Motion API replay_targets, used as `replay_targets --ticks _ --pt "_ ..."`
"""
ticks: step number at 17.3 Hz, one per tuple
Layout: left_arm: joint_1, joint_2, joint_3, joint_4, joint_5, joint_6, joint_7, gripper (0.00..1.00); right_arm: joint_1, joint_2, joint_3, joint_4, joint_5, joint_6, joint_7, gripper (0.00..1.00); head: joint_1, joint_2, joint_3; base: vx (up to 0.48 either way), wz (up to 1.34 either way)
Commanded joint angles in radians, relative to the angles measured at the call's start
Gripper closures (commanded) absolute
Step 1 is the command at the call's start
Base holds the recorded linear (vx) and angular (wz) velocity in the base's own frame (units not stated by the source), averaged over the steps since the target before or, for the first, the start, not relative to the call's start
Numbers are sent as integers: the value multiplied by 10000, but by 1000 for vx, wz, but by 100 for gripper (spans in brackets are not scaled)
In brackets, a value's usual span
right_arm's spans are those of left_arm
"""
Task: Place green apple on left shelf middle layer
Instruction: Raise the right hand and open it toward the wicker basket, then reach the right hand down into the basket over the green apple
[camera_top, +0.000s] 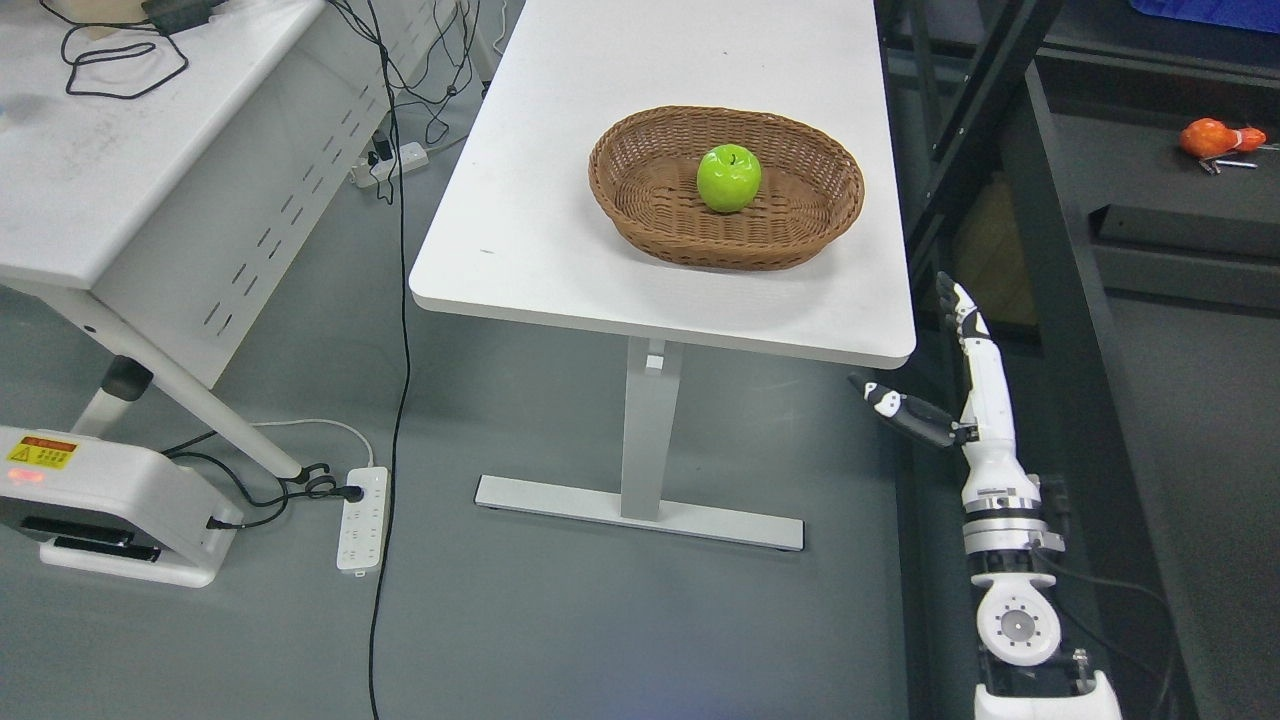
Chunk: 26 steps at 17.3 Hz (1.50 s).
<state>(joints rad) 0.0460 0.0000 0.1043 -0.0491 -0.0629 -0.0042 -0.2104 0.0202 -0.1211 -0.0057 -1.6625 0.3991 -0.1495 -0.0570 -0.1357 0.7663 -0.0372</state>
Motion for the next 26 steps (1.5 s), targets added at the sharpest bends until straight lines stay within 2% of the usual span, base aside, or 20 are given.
replay_targets --ticks 1,3,5,6,10,15,19,23,26 --pt "0 175 0 0 0 -4 2 0 -140 -1290 -326 -357 765 -942 -136 0 0 0 0 0 0" --pt "0 175 0 0 0 -4 2 0 -248 -1212 -174 -357 856 -562 168 0 0 0 0 13 -23" --pt "0 175 0 0 0 -4 2 0 -263 -1212 -127 -357 765 -454 1192 0 0 0 0 41 -42" --pt "0 175 0 0 0 -4 2 0 -263 -1228 -142 -357 658 -468 1259 0 0 0 0 50 -45" --pt "0 175 0 0 0 -4 2 0 -401 -1197 -158 -372 320 -927 1260 0 0 0 0 49 -1" --pt "0 175 0 0 0 -4 2 0 -661 -1197 -143 -403 258 -944 1260 0 0 0 0 17 122" --pt "0 175 0 0 0 -4 2 0 -1106 -1227 225 -357 289 -531 1275 0 0 0 0 21 93" --pt "0 175 0 0 0 -4 2 0 -1336 -1213 1298 87 778 -71 1336 0 0 0 0 1 33" --pt "0 175 0 0 0 -4 2 0 -1994 -1288 1482 256 1040 206 1504 0 0 0 0 6 7"
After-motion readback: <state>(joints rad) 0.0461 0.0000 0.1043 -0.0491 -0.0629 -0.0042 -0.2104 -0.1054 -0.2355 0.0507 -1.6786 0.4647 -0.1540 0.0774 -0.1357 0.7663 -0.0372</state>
